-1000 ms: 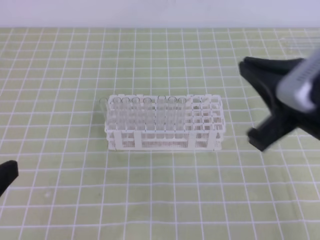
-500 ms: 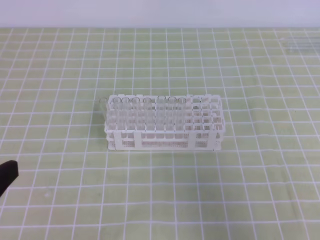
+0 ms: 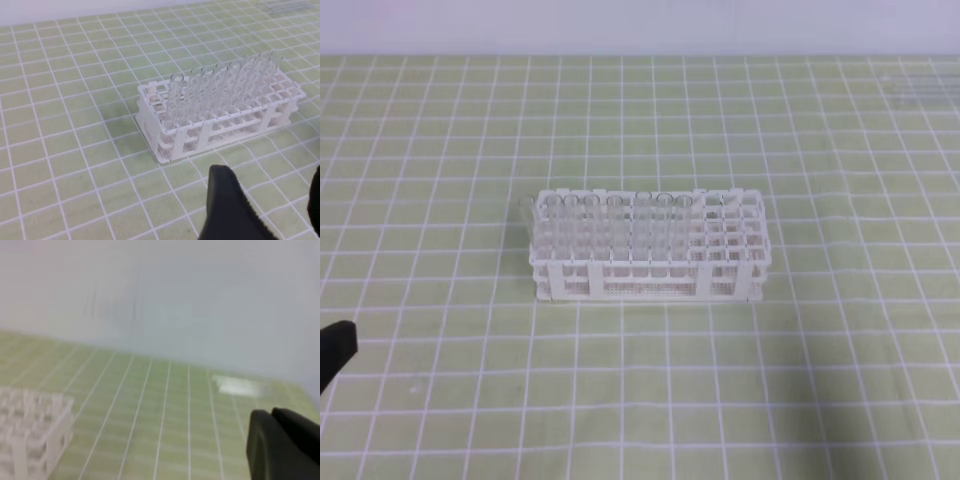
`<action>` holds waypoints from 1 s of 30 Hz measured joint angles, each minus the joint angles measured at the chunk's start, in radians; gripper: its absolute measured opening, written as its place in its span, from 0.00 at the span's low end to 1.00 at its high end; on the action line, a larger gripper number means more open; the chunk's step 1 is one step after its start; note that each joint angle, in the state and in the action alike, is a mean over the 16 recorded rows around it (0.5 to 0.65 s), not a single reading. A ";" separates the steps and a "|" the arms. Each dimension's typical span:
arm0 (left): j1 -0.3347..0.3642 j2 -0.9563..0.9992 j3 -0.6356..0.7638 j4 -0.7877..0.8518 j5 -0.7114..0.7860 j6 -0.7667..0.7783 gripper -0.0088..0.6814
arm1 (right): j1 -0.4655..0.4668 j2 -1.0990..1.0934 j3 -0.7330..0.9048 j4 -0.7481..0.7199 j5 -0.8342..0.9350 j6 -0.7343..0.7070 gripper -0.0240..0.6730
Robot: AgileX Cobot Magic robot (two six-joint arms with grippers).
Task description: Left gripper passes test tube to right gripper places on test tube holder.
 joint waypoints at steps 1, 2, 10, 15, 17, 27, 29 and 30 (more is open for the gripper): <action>0.000 0.000 0.000 0.000 0.000 0.000 0.06 | -0.005 -0.016 0.021 -0.038 0.006 0.062 0.03; 0.000 0.000 0.000 0.000 0.000 0.000 0.06 | -0.009 -0.032 0.041 -0.079 0.017 0.126 0.03; 0.001 0.002 0.000 0.003 -0.002 -0.001 0.06 | -0.043 -0.170 0.162 -0.487 0.181 0.648 0.03; 0.000 0.002 0.000 0.002 -0.001 0.000 0.06 | -0.081 -0.245 0.195 -0.632 0.285 0.834 0.03; 0.000 0.002 0.000 0.003 0.000 0.000 0.06 | -0.097 -0.269 0.201 -0.628 0.306 0.832 0.03; 0.000 0.001 0.000 0.002 0.000 0.000 0.06 | -0.141 -0.332 0.225 -0.504 0.286 0.722 0.03; 0.000 0.001 0.000 0.002 0.000 0.000 0.06 | -0.142 -0.338 0.227 -0.485 0.281 0.700 0.03; 0.000 0.001 0.000 0.002 0.000 0.000 0.06 | -0.142 -0.339 0.227 -0.478 0.280 0.690 0.03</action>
